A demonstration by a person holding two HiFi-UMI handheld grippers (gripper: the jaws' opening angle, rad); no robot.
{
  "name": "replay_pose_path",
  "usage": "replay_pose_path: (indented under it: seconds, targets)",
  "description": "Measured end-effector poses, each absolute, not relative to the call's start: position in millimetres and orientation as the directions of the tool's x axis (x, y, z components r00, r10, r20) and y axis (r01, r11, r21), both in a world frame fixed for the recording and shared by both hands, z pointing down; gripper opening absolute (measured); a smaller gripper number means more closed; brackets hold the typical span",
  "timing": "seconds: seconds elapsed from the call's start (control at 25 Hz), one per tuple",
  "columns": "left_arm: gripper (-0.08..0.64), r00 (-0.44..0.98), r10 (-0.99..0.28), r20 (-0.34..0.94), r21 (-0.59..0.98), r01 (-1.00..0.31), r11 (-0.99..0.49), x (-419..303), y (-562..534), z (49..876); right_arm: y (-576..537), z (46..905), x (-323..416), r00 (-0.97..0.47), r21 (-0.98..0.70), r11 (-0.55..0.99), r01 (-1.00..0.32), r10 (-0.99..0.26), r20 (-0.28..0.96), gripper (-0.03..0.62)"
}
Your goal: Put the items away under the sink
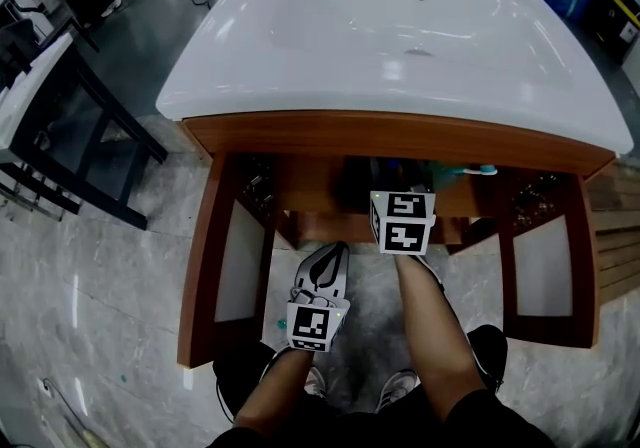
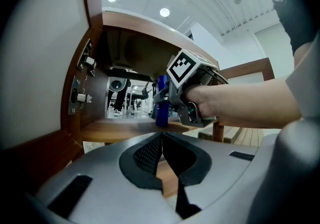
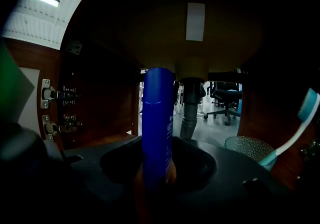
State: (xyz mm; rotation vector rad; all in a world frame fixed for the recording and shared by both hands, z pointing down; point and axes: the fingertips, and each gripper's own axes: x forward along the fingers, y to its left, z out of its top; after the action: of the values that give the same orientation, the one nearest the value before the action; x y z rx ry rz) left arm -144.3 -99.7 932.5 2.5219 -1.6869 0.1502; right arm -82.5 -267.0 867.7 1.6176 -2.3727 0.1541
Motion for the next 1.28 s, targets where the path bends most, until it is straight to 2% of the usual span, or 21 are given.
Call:
replay_pose_path:
  seconds: [0.12, 0.2, 0.4, 0.68, 0.92, 1.0, 1.08, 1.28]
  targets:
    - [0.021, 0.379, -0.914, 0.145, 0.030, -0.925, -0.378, -146, -99, 934, -266, 868, -85, -0.343, 0.079, 0.374, -0.924, -0.902, 0.263, 0.183]
    - [0.021, 0.377, -0.914, 0.149, 0.031, -0.926, -0.377, -146, -97, 936, -263, 868, -85, -0.352, 0.083, 0.382, -0.920, -0.902, 0.251, 0.218]
    - [0.021, 0.376, -0.916, 0.144, 0.029, -0.926, -0.375, -146, -98, 933, -243, 862, -83, -0.378, 0.087, 0.404, -0.911, -0.900, 0.219, 0.253]
    - [0.021, 0.372, -0.921, 0.118, 0.047, -0.928, -0.369, -147, -101, 918, -193, 842, -56, -0.385, 0.109, 0.405, -0.908, -0.907, 0.170, 0.244]
    - [0.021, 0.391, -0.915, 0.097, 0.052, -0.920, -0.387, -136, -102, 885, -171, 829, -33, -0.375, 0.121, 0.398, -0.909, -0.910, 0.176, 0.156]
    - [0.021, 0.393, -0.914, 0.104, 0.051, -0.920, -0.389, -135, -104, 866, -163, 818, -26, -0.371, 0.107, 0.391, -0.914, -0.913, 0.168, 0.075]
    - [0.021, 0.393, -0.911, 0.129, 0.062, -0.920, -0.388, -135, -106, 844, -154, 803, -24, -0.382, 0.064, 0.397, -0.916, -0.909, 0.167, 0.029]
    - [0.021, 0.408, -0.889, 0.206, 0.087, -0.913, -0.399, -133, -94, 770, -119, 747, -30, -0.458, -0.069, 0.455, -0.888, -0.859, 0.230, 0.020]
